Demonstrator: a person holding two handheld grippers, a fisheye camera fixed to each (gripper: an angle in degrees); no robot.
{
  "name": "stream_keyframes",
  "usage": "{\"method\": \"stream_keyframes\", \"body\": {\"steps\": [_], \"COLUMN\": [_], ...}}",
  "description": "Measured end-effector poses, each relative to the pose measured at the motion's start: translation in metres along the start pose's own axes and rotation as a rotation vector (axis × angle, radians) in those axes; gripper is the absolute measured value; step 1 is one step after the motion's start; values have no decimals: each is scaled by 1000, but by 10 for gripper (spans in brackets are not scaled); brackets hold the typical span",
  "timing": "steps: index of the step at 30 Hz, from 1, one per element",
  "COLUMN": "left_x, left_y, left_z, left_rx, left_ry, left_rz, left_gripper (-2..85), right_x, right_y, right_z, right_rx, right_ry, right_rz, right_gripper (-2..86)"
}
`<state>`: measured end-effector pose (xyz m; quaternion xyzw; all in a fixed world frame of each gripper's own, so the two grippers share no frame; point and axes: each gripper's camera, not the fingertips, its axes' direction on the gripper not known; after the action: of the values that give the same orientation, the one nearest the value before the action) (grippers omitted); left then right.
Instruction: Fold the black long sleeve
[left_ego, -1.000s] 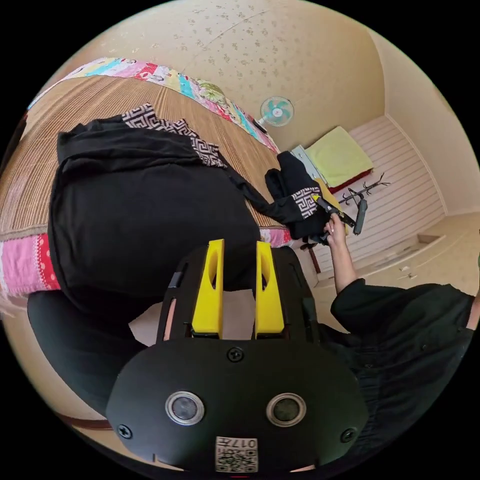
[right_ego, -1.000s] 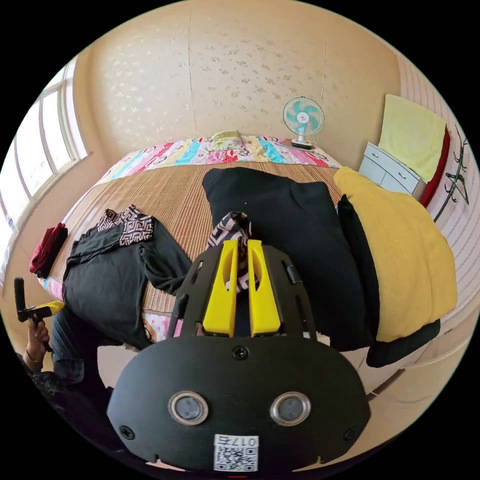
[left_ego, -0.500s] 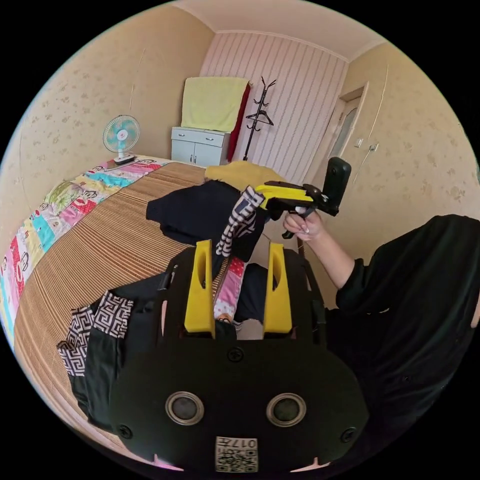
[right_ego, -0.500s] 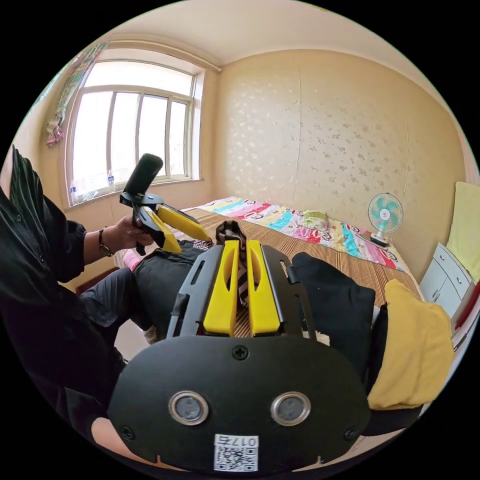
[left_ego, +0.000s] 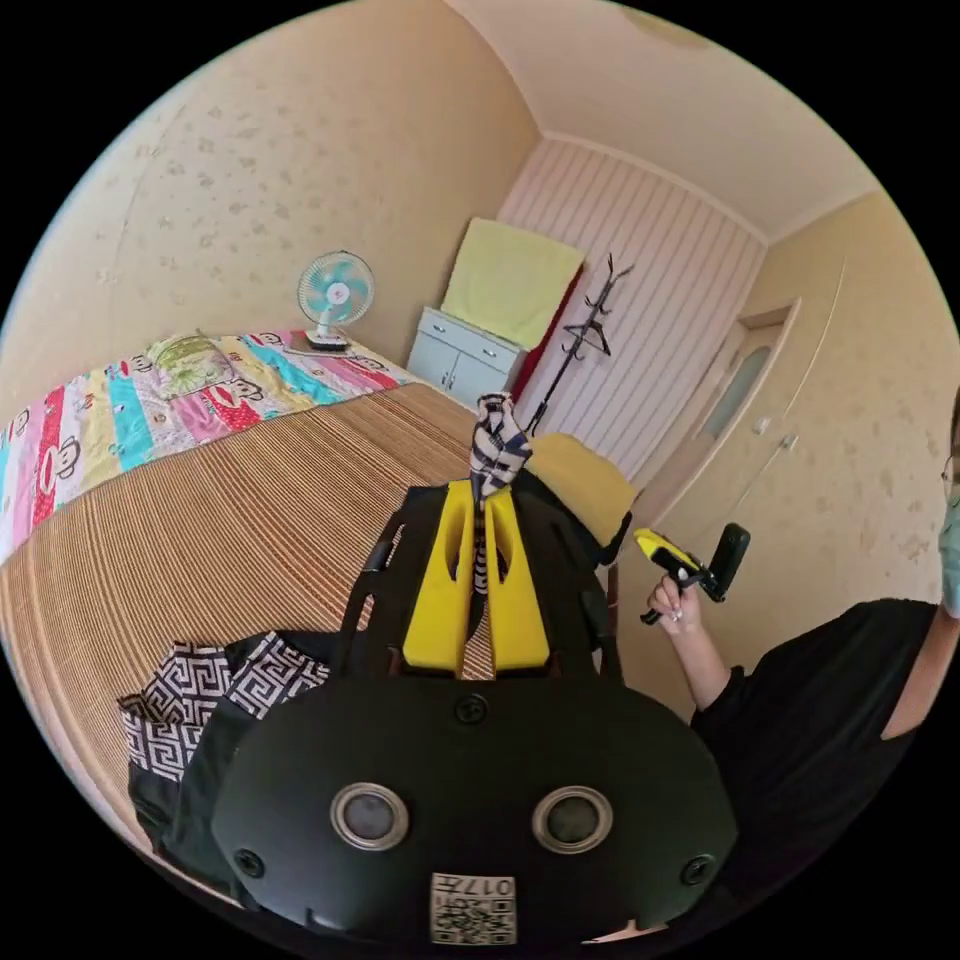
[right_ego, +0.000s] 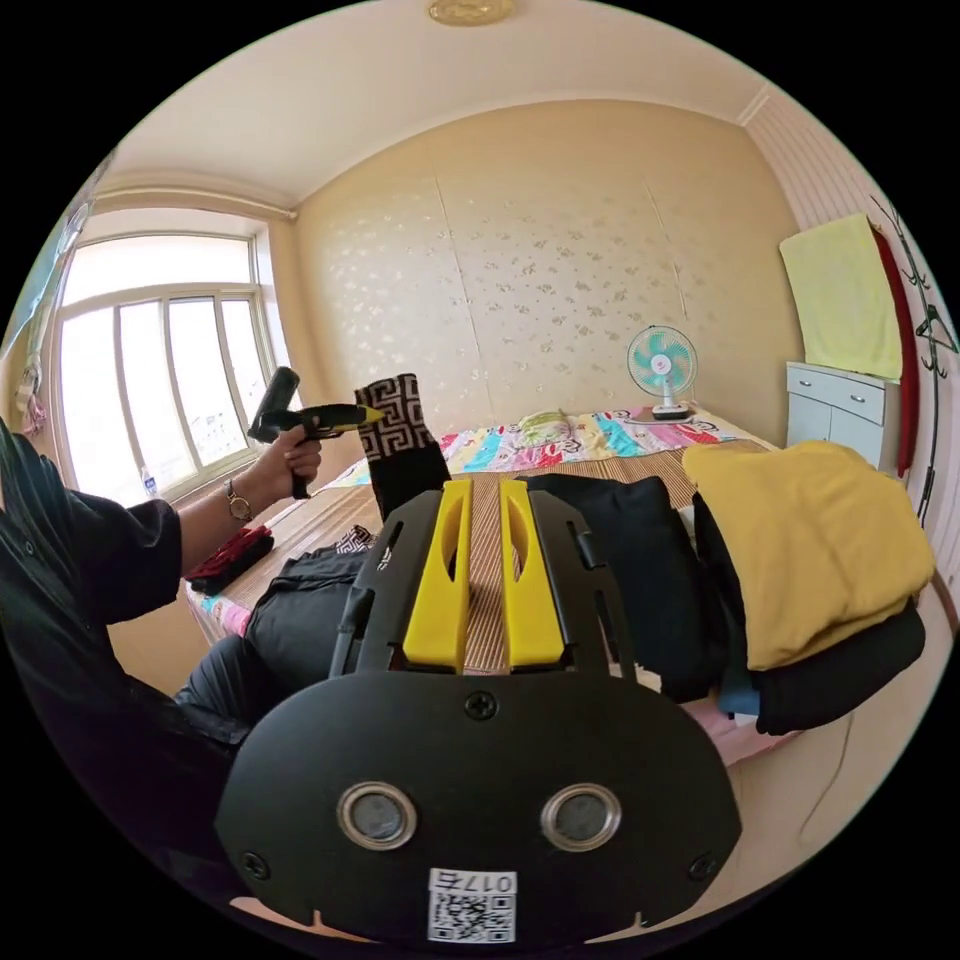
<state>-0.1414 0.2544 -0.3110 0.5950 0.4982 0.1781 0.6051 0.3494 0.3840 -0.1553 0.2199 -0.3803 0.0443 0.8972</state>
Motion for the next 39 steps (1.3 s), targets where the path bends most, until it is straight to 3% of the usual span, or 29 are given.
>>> {"method": "stream_keyframes", "body": {"steps": [2, 4, 6, 8, 11, 15, 18, 22, 24, 26, 31, 34, 39], "left_x": [-50, -80, -112, -155, -189, -175, -141, -97, -86, -77, -97, -110, -154], "left_y": [39, 83, 139, 228, 318, 342, 332, 335, 319, 285, 230, 188, 127], "left_z": [-94, -147, -180, -196, -191, -194, -207, -222, -210, -175, -79, -51, -9], "left_rx": [229, 318, 326, 318, 324, 403, 423, 497, 399, 178, -277, -345, -425], "left_ry": [-69, -157, -272, -347, -256, -227, -395, -556, -573, -597, -722, -815, -877], "left_rz": [-145, -225, -358, -627, -901, -916, -875, -903, -834, -712, -634, -605, -546], "left_gripper": [-8, -6, -3, 8, 46, 48, 21, 12, 24, 32, -2, -8, -9], "right_x": [11, 20, 29, 39, 46, 42, 31, 3, -14, -37, -84, -90, -68], "right_y": [10, 17, 24, 27, 21, 4, -8, -12, -9, -1, 19, 33, -2], "right_z": [8, 17, 28, 47, 73, 101, 124, 173, 200, 238, 318, 385, 448], "right_rx": [-41, -66, -80, -83, -85, -97, -150, -369, -493, -629, -761, -855, -844], "right_ry": [-33, -75, -131, -214, -327, -404, -395, -257, -166, -69, -104, -61, -13], "right_rz": [36, 80, 128, 195, 261, 293, 280, 215, 166, 82, -74, -84, 28], "right_gripper": [22, 20, 19, 18, 17, 17, 17, 17, 18, 18, 15, 10, 5]}}
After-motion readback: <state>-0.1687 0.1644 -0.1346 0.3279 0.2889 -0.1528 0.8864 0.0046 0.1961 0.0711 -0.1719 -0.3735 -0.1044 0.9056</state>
